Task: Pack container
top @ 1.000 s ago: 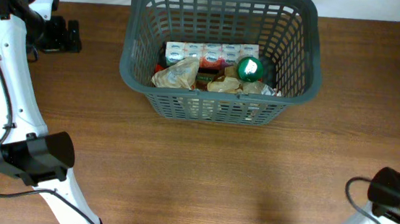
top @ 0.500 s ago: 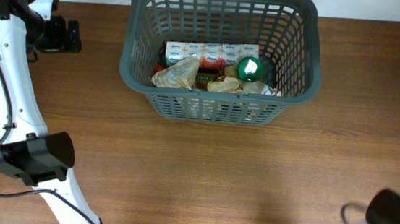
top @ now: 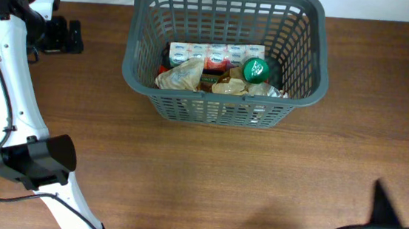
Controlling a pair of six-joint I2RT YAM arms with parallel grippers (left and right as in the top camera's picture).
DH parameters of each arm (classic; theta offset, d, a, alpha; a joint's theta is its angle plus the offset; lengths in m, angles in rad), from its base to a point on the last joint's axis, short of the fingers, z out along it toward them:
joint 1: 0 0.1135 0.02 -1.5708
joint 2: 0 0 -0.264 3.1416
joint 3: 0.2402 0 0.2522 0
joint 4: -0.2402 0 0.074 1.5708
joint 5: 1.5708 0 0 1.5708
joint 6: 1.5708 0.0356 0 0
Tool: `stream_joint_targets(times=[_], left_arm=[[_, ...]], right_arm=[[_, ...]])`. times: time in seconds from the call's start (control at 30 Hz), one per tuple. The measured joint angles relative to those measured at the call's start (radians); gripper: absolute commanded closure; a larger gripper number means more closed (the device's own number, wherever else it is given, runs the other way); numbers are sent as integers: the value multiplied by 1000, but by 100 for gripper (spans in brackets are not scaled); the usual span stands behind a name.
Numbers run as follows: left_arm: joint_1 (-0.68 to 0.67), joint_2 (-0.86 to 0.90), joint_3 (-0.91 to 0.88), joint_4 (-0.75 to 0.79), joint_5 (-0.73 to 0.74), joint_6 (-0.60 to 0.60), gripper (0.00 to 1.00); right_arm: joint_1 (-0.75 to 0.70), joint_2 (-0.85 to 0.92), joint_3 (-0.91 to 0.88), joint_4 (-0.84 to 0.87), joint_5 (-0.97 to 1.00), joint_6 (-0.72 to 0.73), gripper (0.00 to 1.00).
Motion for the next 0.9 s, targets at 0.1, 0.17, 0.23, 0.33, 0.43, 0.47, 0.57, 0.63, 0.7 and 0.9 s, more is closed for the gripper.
stream_joint_targets(times=[0.1,0.17,0.23,0.33,0.43,0.47,0.57,0.63,0.7,0.9], left_arm=[[0,0,0,0,0,0,1],[0,0,0,0,0,0,1],[0,0,0,0,0,0,1],[0,0,0,0,0,0,1],[0,0,0,0,0,0,1],[0,0,0,0,0,0,1],[0,0,0,0,0,0,1],[0,0,0,0,0,0,1],[0,0,0,0,0,0,1],[0,0,0,0,0,0,1]], right_arm=[[0,-67,-136,7,-74,-4,1],[0,-77,-206,14,-134,-5,1],[0,-76,-254,24,-176,-5,1],[0,-68,-311,35,-256,-4,1],[0,-67,-336,36,-326,-5,1],[0,-67,-340,36,-345,-5,1],[0,-67,-340,36,-372,-5,1],[0,-68,-340,36,-373,-5,1],[0,-68,-340,37,-360,-4,1],[6,-69,-352,140,-246,-7,1]])
